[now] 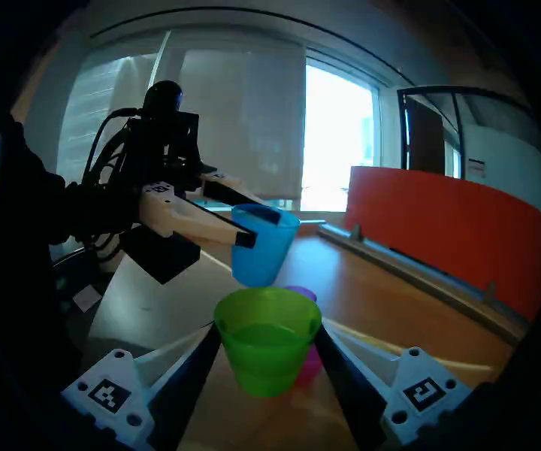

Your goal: Pour water

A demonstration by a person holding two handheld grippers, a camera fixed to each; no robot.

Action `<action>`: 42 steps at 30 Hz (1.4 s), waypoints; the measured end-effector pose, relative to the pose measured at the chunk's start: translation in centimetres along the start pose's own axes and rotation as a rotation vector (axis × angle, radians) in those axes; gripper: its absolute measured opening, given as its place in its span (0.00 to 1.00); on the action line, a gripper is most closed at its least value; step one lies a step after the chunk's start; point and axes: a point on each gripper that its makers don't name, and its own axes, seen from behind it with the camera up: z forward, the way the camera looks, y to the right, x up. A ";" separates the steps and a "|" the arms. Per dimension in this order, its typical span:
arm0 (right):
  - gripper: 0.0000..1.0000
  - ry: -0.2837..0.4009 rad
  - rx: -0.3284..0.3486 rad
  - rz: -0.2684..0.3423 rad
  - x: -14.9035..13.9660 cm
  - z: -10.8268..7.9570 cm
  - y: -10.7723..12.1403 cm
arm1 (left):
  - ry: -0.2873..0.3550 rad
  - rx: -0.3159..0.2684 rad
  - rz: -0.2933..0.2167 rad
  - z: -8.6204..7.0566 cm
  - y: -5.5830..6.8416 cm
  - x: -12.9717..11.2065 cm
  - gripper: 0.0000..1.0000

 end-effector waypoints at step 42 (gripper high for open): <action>0.90 -0.245 0.016 0.043 -7.7 -1.4 0.6 | -0.243 -0.080 0.004 0.9 2.6 -10.5 0.88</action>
